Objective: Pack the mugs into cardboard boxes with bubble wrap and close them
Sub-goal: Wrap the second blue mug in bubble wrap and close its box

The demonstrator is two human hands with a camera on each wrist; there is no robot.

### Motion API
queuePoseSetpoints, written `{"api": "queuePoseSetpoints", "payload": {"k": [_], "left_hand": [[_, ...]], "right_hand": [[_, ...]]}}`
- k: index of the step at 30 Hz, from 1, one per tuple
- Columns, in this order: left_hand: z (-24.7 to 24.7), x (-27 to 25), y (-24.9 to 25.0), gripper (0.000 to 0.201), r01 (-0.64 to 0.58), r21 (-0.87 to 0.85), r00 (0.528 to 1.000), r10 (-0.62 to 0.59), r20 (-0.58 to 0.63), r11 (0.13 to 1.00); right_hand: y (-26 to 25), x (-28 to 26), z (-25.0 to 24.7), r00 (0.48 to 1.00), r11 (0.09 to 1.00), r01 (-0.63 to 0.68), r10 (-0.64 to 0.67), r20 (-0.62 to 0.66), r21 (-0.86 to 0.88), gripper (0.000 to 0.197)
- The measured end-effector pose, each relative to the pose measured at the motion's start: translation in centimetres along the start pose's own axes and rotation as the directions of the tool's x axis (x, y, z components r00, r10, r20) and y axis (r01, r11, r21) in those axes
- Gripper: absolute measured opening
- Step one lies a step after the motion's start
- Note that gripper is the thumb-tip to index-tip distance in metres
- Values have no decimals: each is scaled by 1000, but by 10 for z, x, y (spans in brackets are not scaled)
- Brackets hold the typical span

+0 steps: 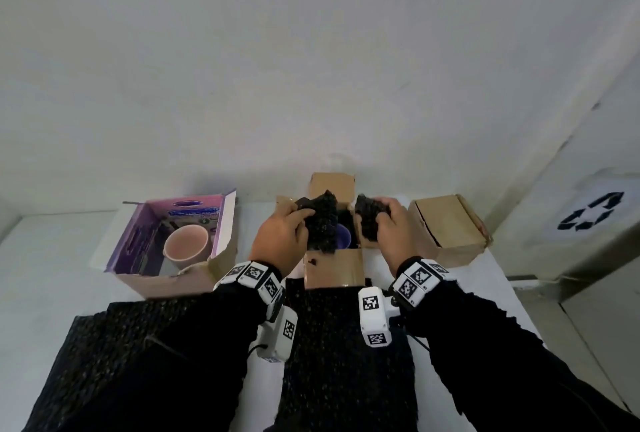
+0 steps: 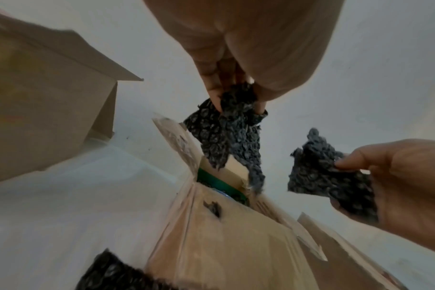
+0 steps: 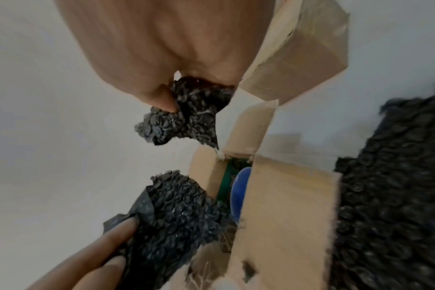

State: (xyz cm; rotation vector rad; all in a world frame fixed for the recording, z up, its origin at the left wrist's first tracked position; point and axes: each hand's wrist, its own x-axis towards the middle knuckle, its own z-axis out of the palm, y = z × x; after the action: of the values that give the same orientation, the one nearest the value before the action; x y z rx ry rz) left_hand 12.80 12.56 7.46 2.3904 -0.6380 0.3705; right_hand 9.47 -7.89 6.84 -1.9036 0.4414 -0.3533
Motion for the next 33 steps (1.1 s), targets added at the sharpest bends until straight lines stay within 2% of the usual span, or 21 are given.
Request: {"api": "queuePoseSetpoints", "payload": {"k": [2,4,5,7,9,11,13,15,17,19,23,26,28,31,33], "left_hand": [[7,15,-5,36,9,65,1000,-9,-2,998],[14,28,-8,36,-35,177,999,30,31,984],[19,35,-9,37,-56,237,996,39,78,970],[29,44,-12,37,-80,343,975,1,224,936],[39,48,-14,36,-148,454,925,-40,379,878],[45,50,-15,31,-255,521,870,-42,491,814],[54,51,-18,30,-321,512,821,-35,570,797],[56,51,-18,31,-297,489,822,-41,568,820],[58,54,-19,36,-247,495,860,-47,509,833],[58,58,-19,46,-223,546,880,-74,469,807],[64,62,-28,26,-233,640,873,-133,470,732],[71,65,-36,24,-228,636,853,-163,495,737],[74,67,-40,24,-196,624,863,-169,476,757],[83,67,-49,23,-139,626,868,-210,450,768],[86,69,-52,20,-96,631,873,-240,426,770]], "right_hand": [[-9,15,3,991,998,42,-34,-128,55,28],[-9,28,6,970,988,138,-150,-191,-71,32],[-8,33,9,965,977,182,-199,-171,-112,30],[-2,42,17,947,949,289,-303,-105,-124,26],[6,50,27,930,913,355,-366,-19,-199,23],[15,57,35,907,841,419,-400,128,-342,20],[25,63,42,865,742,501,-413,286,-445,18],[29,66,46,821,611,571,-425,382,-548,16],[35,70,50,807,479,586,-415,419,-654,14],[38,72,54,802,400,593,-377,464,-699,12],[36,69,59,774,332,632,-304,555,-700,25],[35,71,61,761,300,648,-261,594,-700,20],[36,73,61,748,268,663,-232,621,-699,17],[35,75,61,738,200,667,-303,603,-717,14],[36,77,61,775,204,607,-366,515,-768,21]]}}
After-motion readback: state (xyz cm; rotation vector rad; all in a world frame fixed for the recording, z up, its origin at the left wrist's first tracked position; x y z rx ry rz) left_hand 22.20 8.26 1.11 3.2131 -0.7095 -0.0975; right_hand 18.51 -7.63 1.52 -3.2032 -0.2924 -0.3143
